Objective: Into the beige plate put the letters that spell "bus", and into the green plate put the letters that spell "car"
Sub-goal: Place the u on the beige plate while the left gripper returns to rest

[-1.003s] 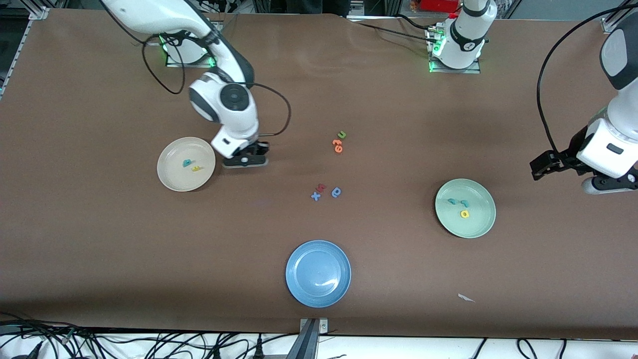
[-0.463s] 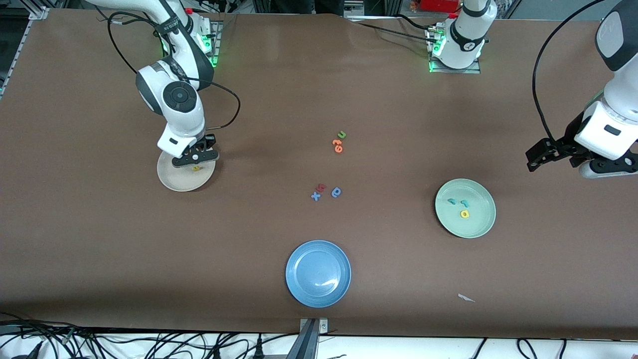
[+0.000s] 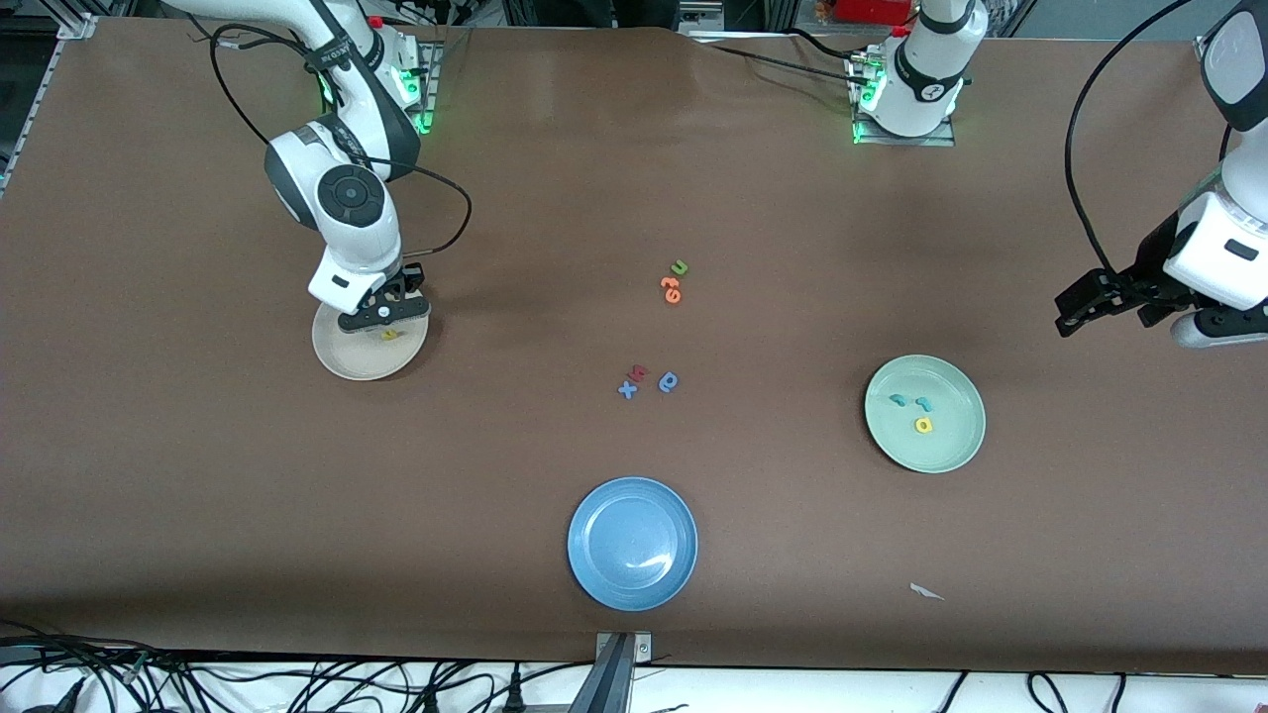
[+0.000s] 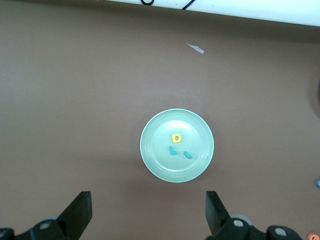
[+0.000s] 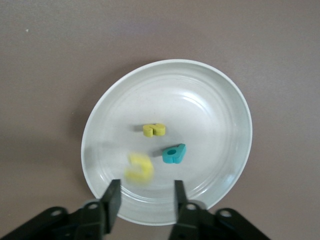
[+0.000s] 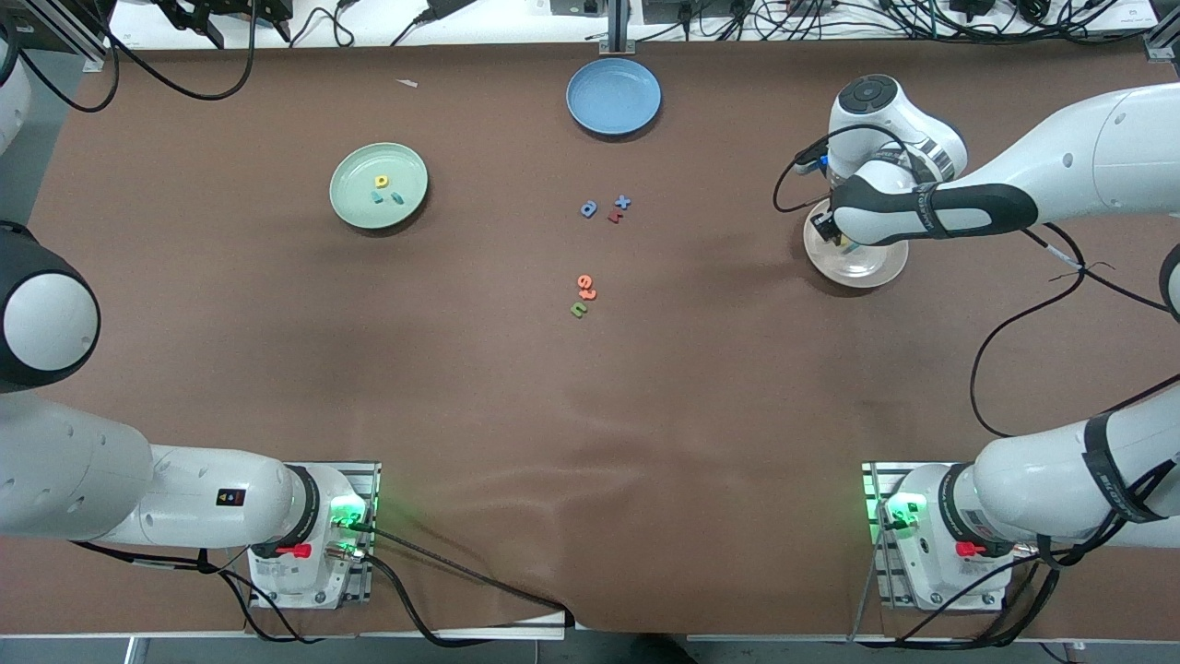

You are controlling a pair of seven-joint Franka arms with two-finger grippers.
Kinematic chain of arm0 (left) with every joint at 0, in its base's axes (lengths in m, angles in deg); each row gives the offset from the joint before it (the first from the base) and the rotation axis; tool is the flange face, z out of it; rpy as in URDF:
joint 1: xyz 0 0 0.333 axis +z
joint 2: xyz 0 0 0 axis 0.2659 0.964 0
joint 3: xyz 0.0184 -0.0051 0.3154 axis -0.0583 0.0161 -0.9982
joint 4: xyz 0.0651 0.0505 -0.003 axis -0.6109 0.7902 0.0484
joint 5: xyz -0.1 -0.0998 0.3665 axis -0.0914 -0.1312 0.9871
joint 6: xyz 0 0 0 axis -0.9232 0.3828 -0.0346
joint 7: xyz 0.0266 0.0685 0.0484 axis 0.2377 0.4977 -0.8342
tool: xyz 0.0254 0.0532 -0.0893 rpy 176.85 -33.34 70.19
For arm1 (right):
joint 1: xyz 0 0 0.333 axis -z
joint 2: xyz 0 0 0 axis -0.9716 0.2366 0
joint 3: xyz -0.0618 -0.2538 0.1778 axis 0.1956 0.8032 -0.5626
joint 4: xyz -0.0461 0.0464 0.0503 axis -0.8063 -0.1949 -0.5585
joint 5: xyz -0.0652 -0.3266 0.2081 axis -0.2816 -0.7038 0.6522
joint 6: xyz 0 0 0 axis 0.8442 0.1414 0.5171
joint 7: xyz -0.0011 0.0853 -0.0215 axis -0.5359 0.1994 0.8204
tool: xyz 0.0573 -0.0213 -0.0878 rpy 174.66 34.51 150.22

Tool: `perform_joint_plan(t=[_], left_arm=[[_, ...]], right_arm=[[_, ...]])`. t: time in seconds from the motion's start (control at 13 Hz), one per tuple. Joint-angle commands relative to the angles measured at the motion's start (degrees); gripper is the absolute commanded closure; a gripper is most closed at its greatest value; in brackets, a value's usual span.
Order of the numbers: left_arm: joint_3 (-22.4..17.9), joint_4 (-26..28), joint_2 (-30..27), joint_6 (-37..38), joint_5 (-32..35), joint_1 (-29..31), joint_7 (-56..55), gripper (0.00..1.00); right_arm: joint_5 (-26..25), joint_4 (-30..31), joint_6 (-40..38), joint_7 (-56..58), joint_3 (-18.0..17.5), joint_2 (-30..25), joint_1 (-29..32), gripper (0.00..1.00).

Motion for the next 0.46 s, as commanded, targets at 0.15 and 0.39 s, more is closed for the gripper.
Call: perform_joint_plan(t=[0.15,0.39], left_arm=[[-0.5,2.5,-2.7,-0.5,-1.4,-0.4,0.0,0.0],[-0.5,0.4,-2.6,6.2,-2.3,-0.6,-0.1,0.0]], right_arm=[[0.8,1.0,-0.1,1.3,-0.5,-2.9,0.7,0.01],[1.6,0.1,-0.1,1.2,-0.4,-4.6,0.7,0.0]])
